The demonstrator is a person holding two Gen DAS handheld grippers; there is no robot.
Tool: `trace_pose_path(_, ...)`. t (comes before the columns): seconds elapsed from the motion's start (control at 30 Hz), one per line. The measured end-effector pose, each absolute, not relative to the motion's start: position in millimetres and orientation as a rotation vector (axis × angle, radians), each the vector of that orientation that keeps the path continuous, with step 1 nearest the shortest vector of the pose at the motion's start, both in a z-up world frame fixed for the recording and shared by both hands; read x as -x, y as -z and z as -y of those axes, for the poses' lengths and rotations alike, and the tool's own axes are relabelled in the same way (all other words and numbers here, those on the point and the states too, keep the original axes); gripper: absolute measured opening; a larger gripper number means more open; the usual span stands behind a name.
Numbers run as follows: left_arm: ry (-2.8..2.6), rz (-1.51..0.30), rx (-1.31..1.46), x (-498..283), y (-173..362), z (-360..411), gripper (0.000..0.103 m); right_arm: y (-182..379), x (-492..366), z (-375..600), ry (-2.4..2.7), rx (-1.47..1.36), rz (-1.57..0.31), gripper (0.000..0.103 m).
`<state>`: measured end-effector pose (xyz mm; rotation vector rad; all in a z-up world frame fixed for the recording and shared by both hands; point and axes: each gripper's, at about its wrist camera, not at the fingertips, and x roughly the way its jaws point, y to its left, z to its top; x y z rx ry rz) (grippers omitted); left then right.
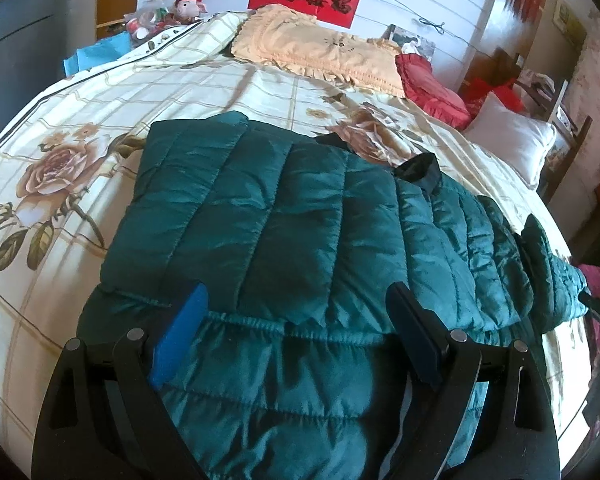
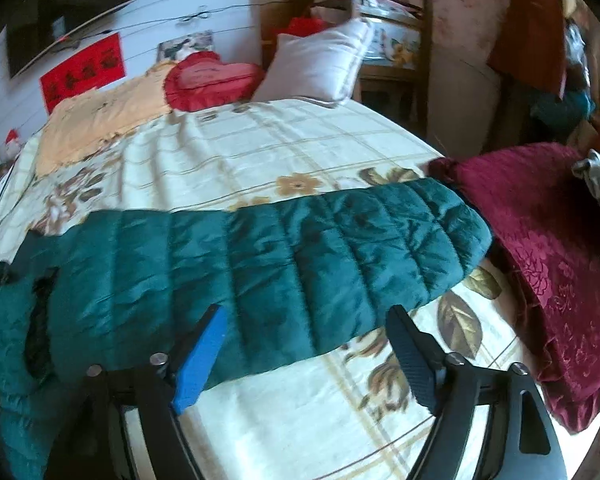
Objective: Fold large clothes
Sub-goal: 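Move the open right tool to the other sleeve cuff, then close the right tool on the sleeve cuff and lift it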
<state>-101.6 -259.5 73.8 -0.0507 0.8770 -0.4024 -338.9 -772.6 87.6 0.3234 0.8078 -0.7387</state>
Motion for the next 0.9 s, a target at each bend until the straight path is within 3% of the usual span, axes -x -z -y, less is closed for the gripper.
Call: trace_pose_path(0.9, 0.422, -0.911, -0.003, 106.7, -58.1, 271.6, 0.091, -64.7, 382.3, 921.6, 0.984, -0.670, -0.678, 0.083)
